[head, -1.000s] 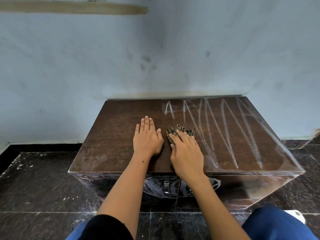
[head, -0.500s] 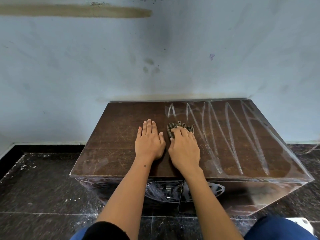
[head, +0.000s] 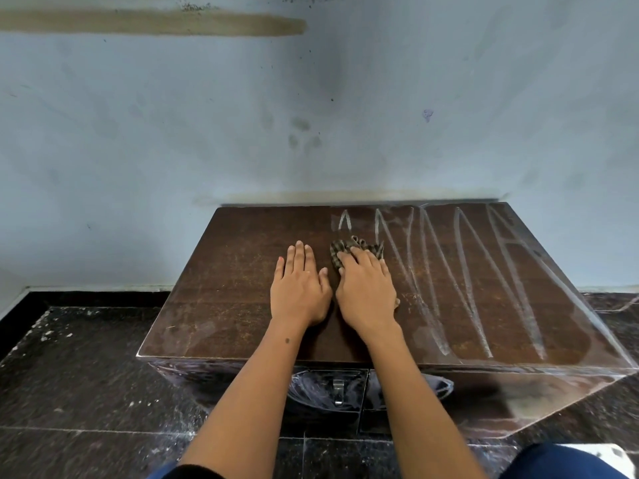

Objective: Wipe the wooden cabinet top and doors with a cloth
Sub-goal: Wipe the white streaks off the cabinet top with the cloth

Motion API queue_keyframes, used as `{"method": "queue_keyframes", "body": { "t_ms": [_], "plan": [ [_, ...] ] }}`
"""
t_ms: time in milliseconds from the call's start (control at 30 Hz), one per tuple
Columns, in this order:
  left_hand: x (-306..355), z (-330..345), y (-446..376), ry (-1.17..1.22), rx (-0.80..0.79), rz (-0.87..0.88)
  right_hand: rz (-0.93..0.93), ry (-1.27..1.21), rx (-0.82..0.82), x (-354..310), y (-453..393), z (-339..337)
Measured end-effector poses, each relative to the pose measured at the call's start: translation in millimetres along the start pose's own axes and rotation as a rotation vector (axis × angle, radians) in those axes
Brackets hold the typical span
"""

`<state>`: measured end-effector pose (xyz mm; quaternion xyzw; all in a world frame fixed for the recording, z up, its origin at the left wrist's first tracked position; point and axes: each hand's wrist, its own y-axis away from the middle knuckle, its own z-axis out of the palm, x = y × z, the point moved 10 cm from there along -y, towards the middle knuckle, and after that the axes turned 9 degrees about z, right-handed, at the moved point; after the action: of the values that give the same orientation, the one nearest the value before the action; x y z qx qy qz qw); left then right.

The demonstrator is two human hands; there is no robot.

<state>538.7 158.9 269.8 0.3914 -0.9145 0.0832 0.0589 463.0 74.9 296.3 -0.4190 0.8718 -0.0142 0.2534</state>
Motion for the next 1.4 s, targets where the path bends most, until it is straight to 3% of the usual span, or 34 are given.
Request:
{"method": "queue_keyframes", "body": {
  "t_ms": [233,367,500,733,900,967,1033,1233,1400],
  "plan": [
    [0.9,-3.6,1.3,0.004,0.021,0.001,-0.033,0.03,-0.13,-16.4,-83.0,19.9],
    [0.2,-1.8,1.9,0.007,0.028,-0.003,-0.069,0.041,-0.107,-27.1,-92.8,29.8],
    [0.3,-1.6,1.6,0.007,0.025,0.009,-0.143,-0.018,-0.213,-28.4,-105.8,33.1],
    [0.9,-2.9,1.9,0.006,0.041,0.008,0.162,0.08,-0.017,-10.1,-120.8,22.9],
    [0.5,-1.8,1.1,0.016,0.033,0.006,-0.105,0.012,-0.157,-58.5,-120.4,44.7],
    [1.0,-1.9,2.1,0.017,0.029,0.01,-0.131,-0.029,-0.235,-56.1,-124.2,46.9],
    [1.3,-2.2,2.2,0.023,0.026,0.011,-0.074,-0.037,-0.253,-38.1,-132.1,41.7],
    [1.6,-1.7,2.0,0.017,0.031,0.005,0.154,0.081,-0.06,0.6,-139.4,25.1],
    [1.7,-0.8,0.6,0.008,0.017,0.002,-0.078,0.011,-0.136,-50.5,-124.2,44.0]
  ]
}}
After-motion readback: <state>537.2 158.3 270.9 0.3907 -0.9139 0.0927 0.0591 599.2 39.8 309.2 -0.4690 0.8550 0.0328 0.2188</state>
